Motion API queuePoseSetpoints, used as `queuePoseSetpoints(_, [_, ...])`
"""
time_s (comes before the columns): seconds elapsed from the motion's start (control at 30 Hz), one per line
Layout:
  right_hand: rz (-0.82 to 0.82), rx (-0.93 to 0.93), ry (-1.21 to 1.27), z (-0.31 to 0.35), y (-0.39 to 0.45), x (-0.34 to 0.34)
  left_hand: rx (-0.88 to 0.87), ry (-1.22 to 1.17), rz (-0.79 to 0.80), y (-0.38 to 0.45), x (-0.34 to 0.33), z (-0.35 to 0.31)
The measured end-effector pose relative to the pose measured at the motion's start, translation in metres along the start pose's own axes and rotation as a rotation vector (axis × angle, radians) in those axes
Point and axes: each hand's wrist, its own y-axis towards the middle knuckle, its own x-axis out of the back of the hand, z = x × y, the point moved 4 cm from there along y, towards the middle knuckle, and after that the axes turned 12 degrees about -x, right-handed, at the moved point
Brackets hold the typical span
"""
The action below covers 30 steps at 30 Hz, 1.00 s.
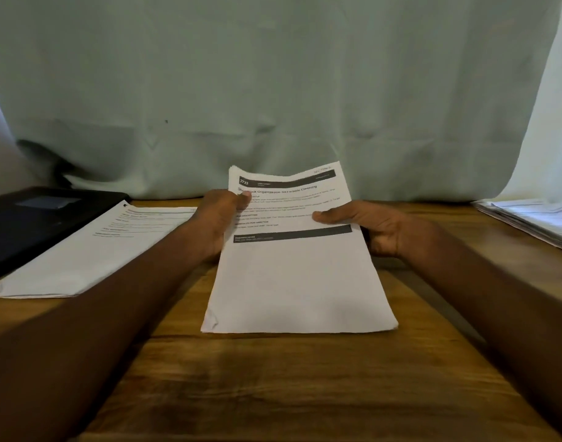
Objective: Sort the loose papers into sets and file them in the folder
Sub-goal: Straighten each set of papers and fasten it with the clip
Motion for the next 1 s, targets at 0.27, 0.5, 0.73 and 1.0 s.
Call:
queuePoseSetpoints(0.27, [-0.135, -0.027, 0.086, 0.002, 0.004, 0.019, 0.01, 0.139, 0.139, -0.003, -0.011, 0.011])
queuePoseSetpoints(0.5, [-0.172, -0.038, 0.045, -0.001, 0.007, 0.017, -0.134, 0.153, 0.03, -0.004, -0.012, 0.003])
queuePoseSetpoints(0.73, [-0.174, -0.053, 0.024, 0.0, 0.007, 0.016, -0.08, 0.137, -0.07, -0.005, -0.006, 0.0])
queuePoseSetpoints(1.0, [-0.209, -0.04, -0.008, -0.004, 0.011, 0.017, -0.052, 0.148, 0.061, -0.006, -0.009, 0.012])
